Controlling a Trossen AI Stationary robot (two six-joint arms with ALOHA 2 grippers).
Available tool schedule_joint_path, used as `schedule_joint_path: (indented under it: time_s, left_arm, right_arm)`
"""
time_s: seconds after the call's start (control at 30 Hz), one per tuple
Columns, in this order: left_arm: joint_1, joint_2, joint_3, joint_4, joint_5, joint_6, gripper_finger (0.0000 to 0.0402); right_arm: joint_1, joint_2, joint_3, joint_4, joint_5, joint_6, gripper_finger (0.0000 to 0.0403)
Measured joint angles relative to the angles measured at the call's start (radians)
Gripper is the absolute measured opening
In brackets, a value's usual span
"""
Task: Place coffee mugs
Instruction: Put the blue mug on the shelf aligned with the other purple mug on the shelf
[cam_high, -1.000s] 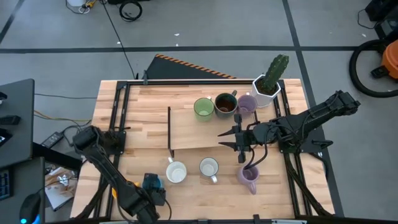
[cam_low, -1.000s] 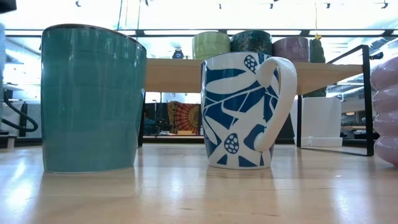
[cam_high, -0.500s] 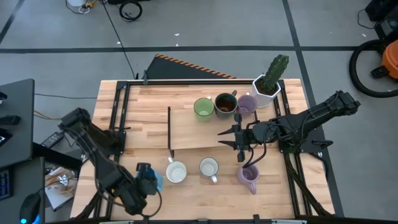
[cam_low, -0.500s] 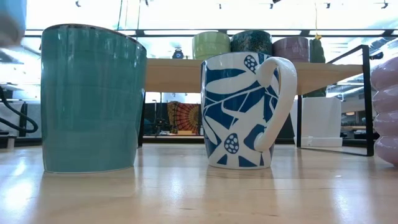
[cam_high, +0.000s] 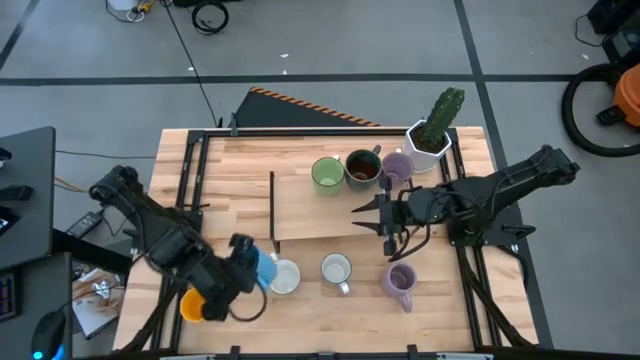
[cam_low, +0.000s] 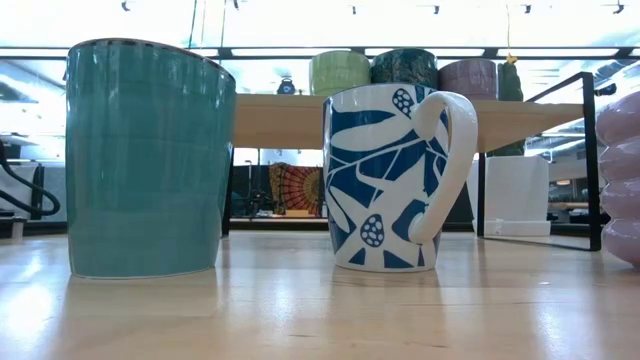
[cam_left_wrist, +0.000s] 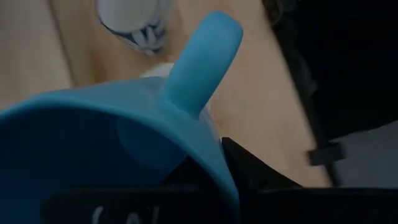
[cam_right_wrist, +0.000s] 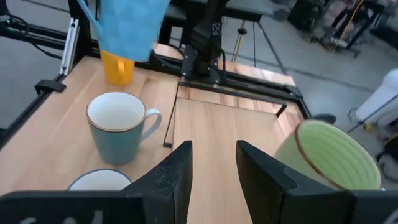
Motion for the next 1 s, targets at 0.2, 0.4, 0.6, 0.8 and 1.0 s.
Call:
schedule_joint_path:
  time_s: [0.2,0.4,0.6,0.8,1.0]
  left_arm:
    - [0.064,0.001,0.002,0.001,0.004,0.259,0.0030]
    - [0.148,0.001,0.002,0.037,0.023,0.462,0.0030]
    - [0.294,0.015,0.002,0.078,0.104,0.613,0.0030]
    - [0.413,0.038,0.003,0.219,0.138,0.760,0.0030]
    - [0.509,0.113,0.002,0.322,0.237,0.954,0.0030]
  right_arm:
    - [0.002,0.000,0.068,-0.121,0.000,0.101,0.0130]
    - [0.009,-0.004,0.124,-0.223,-0.002,0.179,0.0130]
    - [0.029,-0.005,0.247,-0.381,0.000,0.211,0.0130]
    - [0.031,0.012,0.284,-0.438,0.000,0.164,0.0130]
    - [0.042,0.020,0.314,-0.502,0.008,0.154,0.0130]
